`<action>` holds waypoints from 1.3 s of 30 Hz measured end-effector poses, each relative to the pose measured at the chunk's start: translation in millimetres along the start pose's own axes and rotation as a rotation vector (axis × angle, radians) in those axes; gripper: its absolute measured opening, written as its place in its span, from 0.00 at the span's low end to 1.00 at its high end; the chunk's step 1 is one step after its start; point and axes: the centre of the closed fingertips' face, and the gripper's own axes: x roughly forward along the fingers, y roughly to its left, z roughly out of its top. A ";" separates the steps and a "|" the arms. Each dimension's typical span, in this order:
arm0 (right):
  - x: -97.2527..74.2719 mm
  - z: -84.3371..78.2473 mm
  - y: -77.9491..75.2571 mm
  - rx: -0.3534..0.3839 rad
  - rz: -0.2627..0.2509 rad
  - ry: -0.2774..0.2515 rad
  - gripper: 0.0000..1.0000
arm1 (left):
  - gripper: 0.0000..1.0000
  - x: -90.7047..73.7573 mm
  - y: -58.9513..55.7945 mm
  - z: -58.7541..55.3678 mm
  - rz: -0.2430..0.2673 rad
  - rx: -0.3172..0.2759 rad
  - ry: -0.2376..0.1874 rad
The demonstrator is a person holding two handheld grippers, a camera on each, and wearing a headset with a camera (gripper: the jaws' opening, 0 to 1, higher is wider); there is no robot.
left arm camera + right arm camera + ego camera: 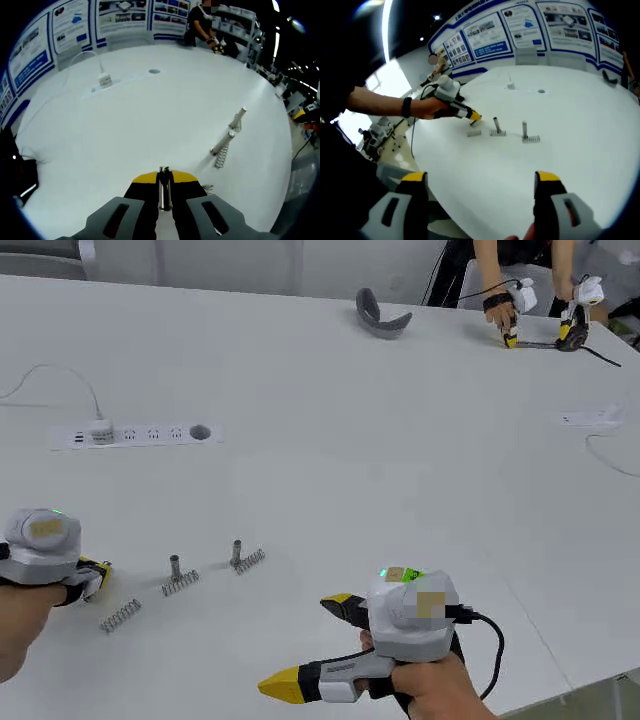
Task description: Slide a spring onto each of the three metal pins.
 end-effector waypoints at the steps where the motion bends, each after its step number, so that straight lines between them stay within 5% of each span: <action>1: 0.3 0.1 0.0 -0.001 0.000 0.000 0.89 | 0.08 -1.0 0.2 -0.6 0.001 -0.002 -0.001; 39: 3.3 6.2 8.0 -0.016 0.014 -0.012 0.89 | 0.08 -40.2 8.0 -9.6 0.025 -0.027 -0.063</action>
